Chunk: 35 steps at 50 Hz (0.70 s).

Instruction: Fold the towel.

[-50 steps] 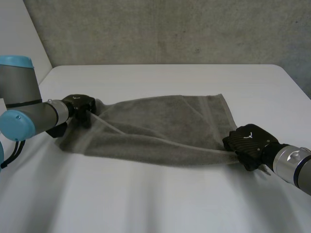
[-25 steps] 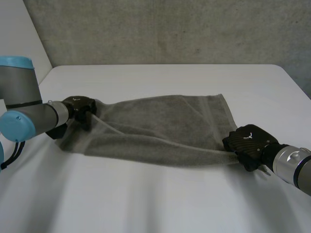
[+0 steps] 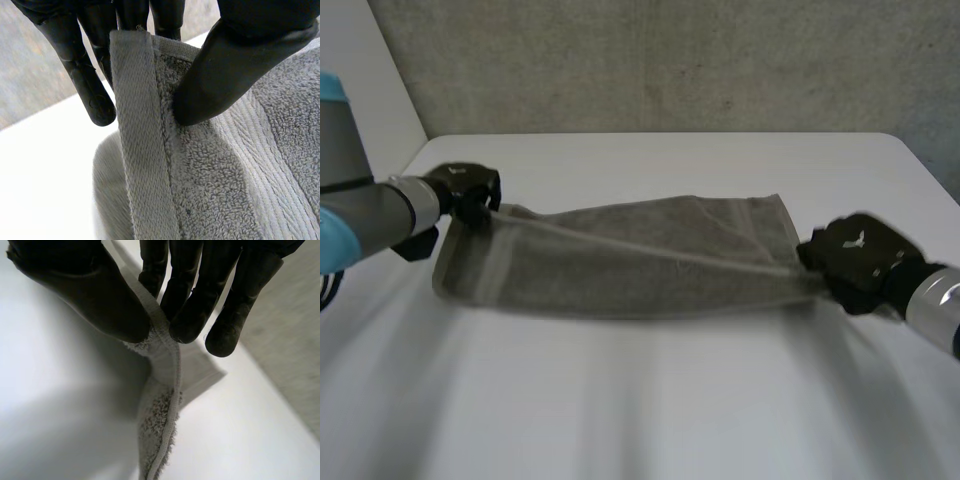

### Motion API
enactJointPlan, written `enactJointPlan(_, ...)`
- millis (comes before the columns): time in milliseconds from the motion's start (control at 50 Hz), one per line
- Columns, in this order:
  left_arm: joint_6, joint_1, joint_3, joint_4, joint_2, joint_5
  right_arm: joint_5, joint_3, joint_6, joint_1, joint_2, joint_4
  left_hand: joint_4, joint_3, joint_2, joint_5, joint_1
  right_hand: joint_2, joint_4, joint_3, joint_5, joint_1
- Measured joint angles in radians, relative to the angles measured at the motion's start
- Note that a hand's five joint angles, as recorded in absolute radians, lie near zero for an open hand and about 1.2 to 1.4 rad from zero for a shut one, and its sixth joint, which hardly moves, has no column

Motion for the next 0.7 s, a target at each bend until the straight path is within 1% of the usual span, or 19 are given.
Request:
enactJointPlan(60,-0.004,-0.001,-0.011,0.000,0.051,0.001,0.002,-0.038,0.012,-0.012,-0.051,0.020,0.000,0.002,0.001,0.000,0.000,0.000,0.000,0.000,0.000,0.000)
enactJointPlan(140,-0.037,-0.005,-0.028,0.000,0.171,0.003,-0.001,-0.182,0.062,-0.051,-0.142,0.111,0.000,0.002,0.003,0.000,0.000,0.000,0.000,0.001,0.000,0.000)
enactJointPlan(220,-0.100,-0.002,-0.029,-0.002,0.291,0.003,-0.007,-0.375,0.128,-0.087,-0.192,0.230,0.000,0.003,0.005,0.000,0.000,0.000,0.005,0.001,0.000,0.000)
enactJointPlan(280,-0.141,0.001,-0.025,-0.003,0.359,0.004,-0.009,-0.508,0.165,-0.098,-0.202,0.299,0.000,0.006,0.006,0.000,0.000,0.000,0.007,0.001,0.000,0.000)
enactJointPlan(340,-0.197,0.008,-0.018,-0.001,0.455,0.007,-0.011,-0.685,0.202,-0.105,-0.200,0.386,0.000,0.008,0.009,0.000,0.000,0.000,0.007,0.002,0.000,0.000)
enactJointPlan(400,-0.244,0.021,-0.017,0.001,0.519,0.009,-0.015,-0.802,0.216,-0.107,-0.177,0.448,0.000,0.008,0.009,0.000,0.000,0.006,0.007,0.002,0.000,0.001)
enactJointPlan(460,-0.285,0.036,-0.022,0.005,0.557,0.010,-0.018,-0.870,0.218,-0.106,-0.133,0.491,0.000,0.008,0.010,0.000,0.000,0.006,0.007,0.002,0.000,0.002)
enactJointPlan(540,-0.320,0.052,-0.038,0.012,0.568,0.011,-0.020,-0.893,0.211,-0.099,-0.062,0.515,0.000,0.008,0.010,0.006,0.000,0.006,0.007,0.002,0.000,0.002)
enactJointPlan(620,-0.331,0.059,-0.073,0.027,0.530,0.013,-0.020,-0.878,0.205,-0.092,0.017,0.513,0.000,0.008,0.010,0.006,0.000,0.006,0.007,0.002,0.000,0.002)
enactJointPlan(700,-0.331,0.055,-0.111,0.059,0.442,0.013,-0.008,-0.873,0.187,-0.066,0.141,0.505,0.000,0.008,0.010,0.006,0.000,0.007,0.007,0.002,0.000,0.002)
